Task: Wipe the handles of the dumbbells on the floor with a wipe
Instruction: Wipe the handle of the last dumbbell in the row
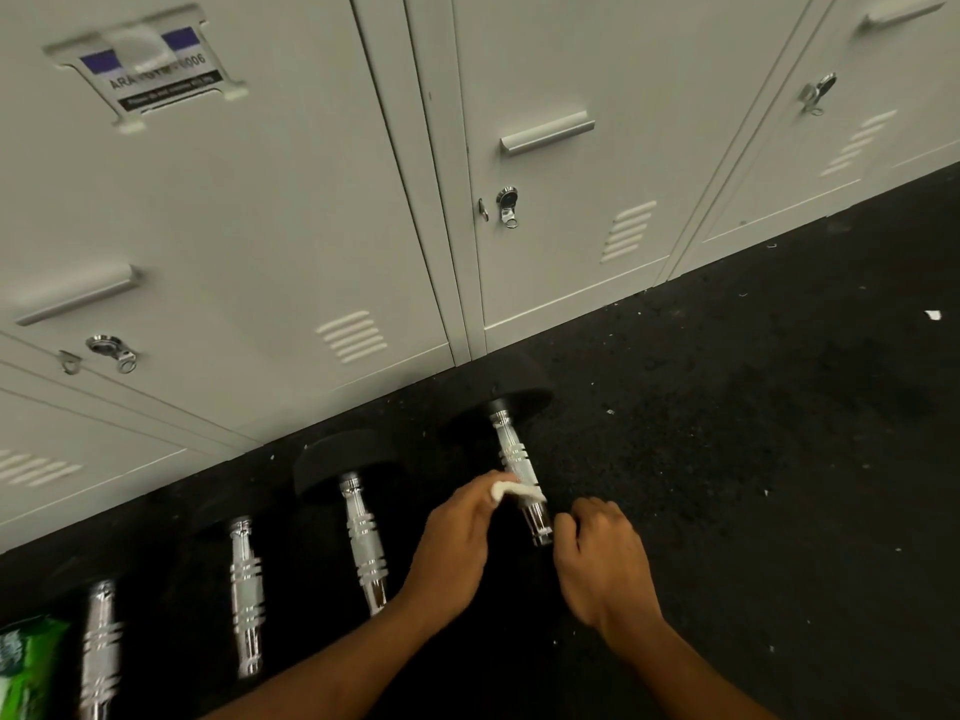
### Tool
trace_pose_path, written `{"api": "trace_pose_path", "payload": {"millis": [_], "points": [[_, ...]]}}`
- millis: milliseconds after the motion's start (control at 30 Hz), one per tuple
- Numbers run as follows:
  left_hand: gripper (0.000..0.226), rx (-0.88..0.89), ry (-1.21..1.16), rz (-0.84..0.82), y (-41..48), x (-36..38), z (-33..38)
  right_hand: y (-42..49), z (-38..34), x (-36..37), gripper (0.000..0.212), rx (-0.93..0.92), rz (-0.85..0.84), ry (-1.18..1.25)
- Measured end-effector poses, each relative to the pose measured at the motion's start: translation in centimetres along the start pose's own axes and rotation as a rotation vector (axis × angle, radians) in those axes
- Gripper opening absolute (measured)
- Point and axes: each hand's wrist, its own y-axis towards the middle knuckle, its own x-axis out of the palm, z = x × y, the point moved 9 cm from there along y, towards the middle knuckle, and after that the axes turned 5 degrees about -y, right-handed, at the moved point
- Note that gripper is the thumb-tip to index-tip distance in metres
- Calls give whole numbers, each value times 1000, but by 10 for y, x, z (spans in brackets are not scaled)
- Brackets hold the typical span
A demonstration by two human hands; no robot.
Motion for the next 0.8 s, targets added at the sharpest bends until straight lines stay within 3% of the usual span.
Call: {"api": "trace_pose_path", "payload": {"millis": [133,267,400,500,800], "points": [[33,-364,-313,277,-1,-19,-50,-1,0,-1,30,-2,1,11],[26,-638,-700,274,10,4,-72,-1,0,0,29,6,-2,-13],[25,-631,-832,168,35,25,-59,0,0,-2,29,8,3,-8],[26,-607,-871,184,49,26,-58,0,0,-1,29,5,-2,-16],[32,-641,-796,181,68,24,-60,0,-3,0,28,-14,-9,-15]]}}
